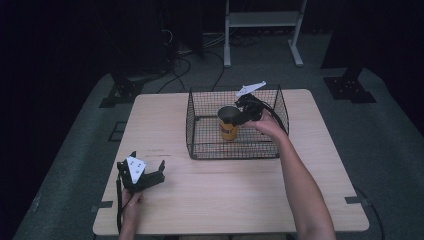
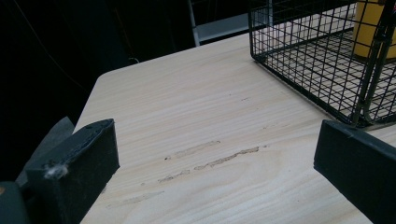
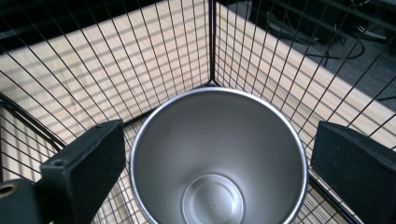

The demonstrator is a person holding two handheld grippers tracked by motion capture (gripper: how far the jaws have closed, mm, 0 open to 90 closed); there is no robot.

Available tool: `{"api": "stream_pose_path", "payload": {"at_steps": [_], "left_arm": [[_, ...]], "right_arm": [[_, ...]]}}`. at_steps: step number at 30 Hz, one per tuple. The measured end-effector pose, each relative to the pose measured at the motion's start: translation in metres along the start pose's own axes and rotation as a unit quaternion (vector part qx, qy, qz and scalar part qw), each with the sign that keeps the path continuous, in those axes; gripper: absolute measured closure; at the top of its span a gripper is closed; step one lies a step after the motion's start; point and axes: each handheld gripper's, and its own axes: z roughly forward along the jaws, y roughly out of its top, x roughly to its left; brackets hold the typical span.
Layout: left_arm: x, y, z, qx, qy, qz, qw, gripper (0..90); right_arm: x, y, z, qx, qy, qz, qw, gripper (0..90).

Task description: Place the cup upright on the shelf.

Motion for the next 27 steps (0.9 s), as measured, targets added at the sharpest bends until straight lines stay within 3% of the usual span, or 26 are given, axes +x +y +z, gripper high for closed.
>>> {"api": "stream_pose_path", "payload": {"at_steps": [17, 27], "left_arm": [[-0.001, 0.0, 0.001, 0.003, 0.007, 0.003, 1.0, 0.0], [-0.001, 0.0, 0.0, 0.0, 0.001, 0.002, 1.0, 0.0]], "right_arm": [[-0.003, 0.01, -0.021, -0.04, 0.019, 0.013, 0.9989, 2.8], [0.005, 0.011, -0.047, -0.058, 0.014, 0.013, 0.9981, 2.9]]}}
